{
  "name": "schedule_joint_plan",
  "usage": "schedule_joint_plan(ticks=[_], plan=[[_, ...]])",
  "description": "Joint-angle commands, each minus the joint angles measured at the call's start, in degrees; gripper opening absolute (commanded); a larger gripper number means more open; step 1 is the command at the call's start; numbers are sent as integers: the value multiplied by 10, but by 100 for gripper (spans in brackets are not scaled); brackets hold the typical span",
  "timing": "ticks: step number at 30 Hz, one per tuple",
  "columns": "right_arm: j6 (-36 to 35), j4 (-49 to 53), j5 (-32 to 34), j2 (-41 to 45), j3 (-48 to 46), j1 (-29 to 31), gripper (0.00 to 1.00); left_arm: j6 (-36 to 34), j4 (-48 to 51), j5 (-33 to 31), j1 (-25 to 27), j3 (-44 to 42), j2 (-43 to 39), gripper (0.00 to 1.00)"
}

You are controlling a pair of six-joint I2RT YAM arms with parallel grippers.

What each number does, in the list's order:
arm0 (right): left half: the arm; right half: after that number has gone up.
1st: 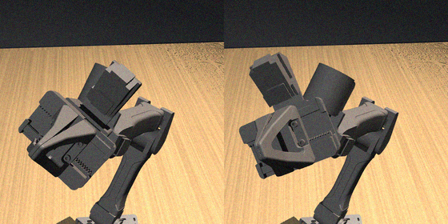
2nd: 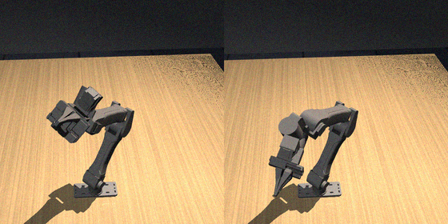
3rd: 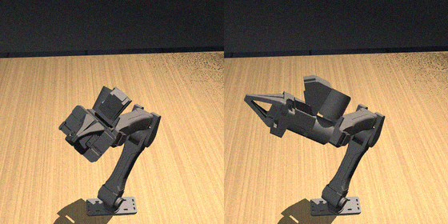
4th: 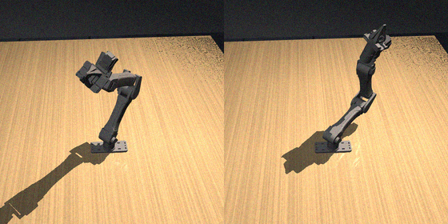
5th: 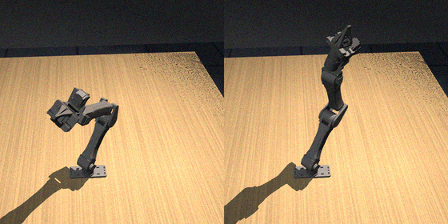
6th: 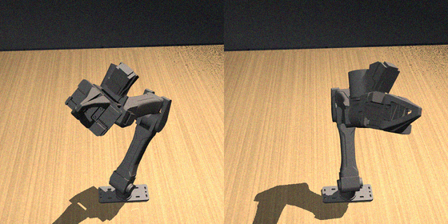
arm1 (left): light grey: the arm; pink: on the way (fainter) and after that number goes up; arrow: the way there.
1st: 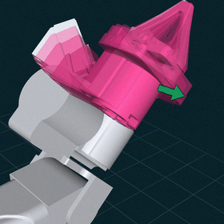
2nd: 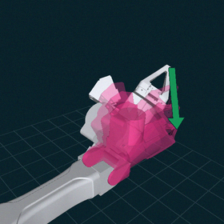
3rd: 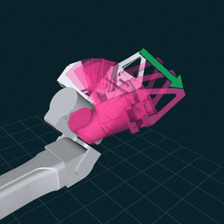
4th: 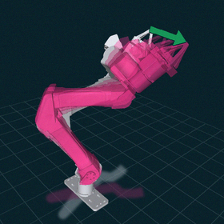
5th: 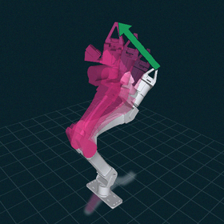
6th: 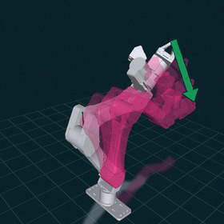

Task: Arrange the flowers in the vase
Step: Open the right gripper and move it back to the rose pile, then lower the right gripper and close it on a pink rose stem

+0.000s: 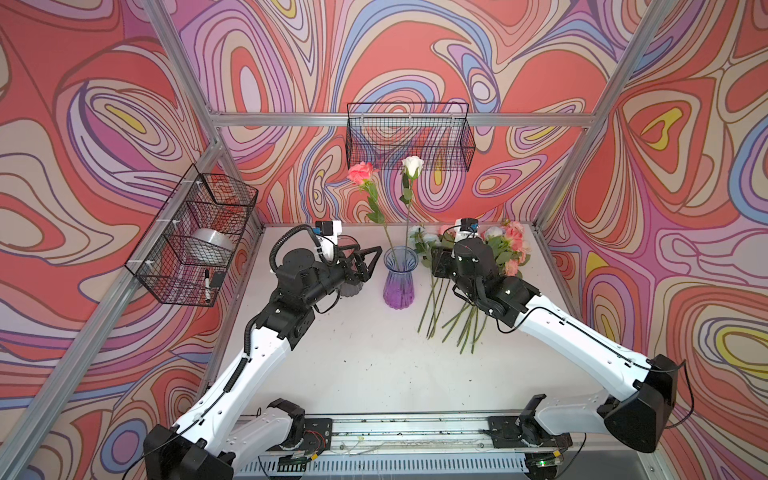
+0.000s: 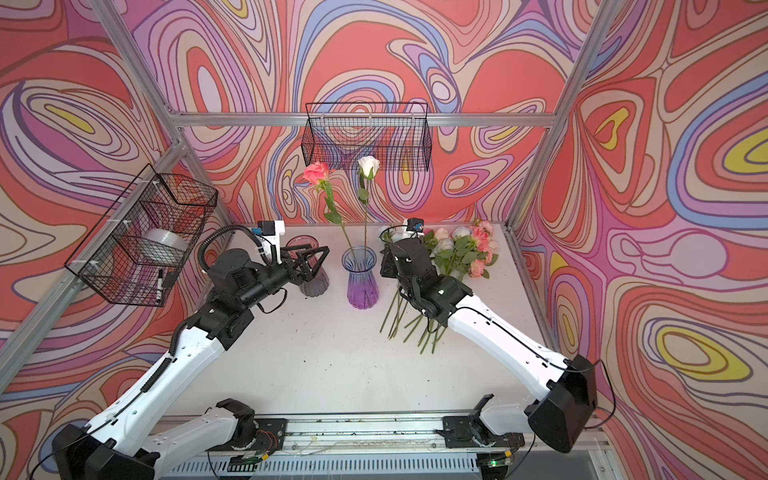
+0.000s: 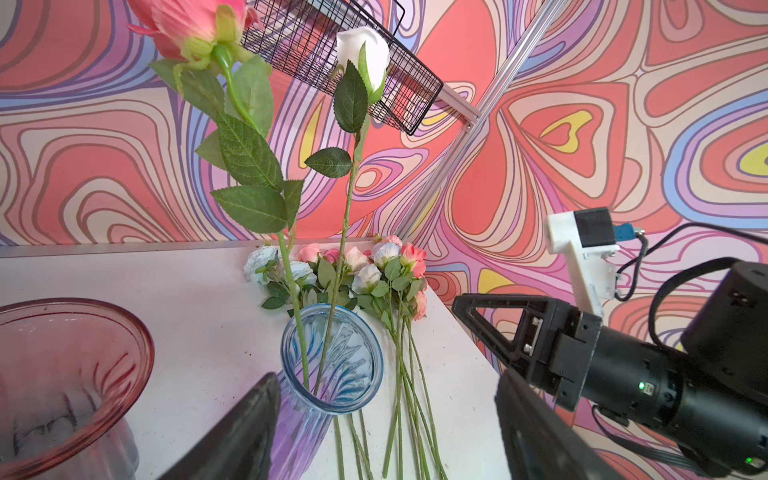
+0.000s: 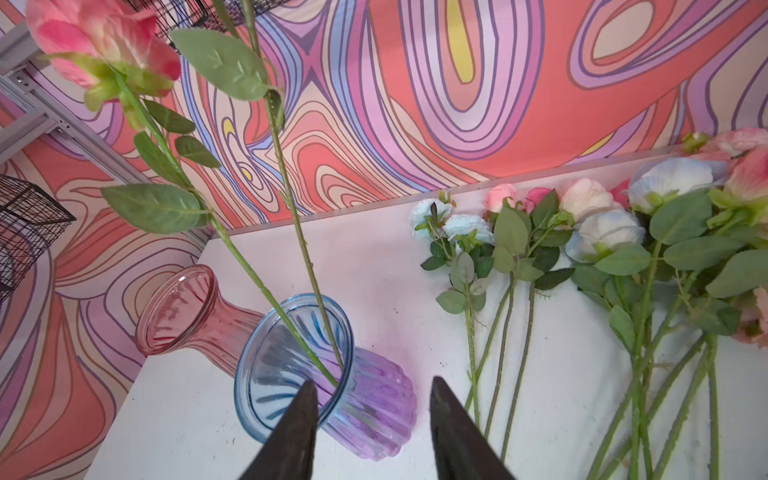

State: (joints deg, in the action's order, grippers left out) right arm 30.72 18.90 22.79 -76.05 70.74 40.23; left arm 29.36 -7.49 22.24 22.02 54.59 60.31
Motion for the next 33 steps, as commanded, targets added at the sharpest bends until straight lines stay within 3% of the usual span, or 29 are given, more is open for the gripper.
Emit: schedule_joint_plan(ticks=[1,20,23,28,33], plan=[[1,1,7,23,-24,3,45,-2,-14,4,-3,-2,-7,82],[-26,-49,59,4,-77,-1,46,1,-11,3,-4,0,2,82],[-23,-28,21,-5,-73,-37,45,10,-10,14,-2,4,7,82],[-20,-30,-84,-4,-84,-146,44,17,5,13,-3,15,-5,81],[-26,-1,-159,-71,-49,-225,44,39,24,-13,-3,19,-24,80]])
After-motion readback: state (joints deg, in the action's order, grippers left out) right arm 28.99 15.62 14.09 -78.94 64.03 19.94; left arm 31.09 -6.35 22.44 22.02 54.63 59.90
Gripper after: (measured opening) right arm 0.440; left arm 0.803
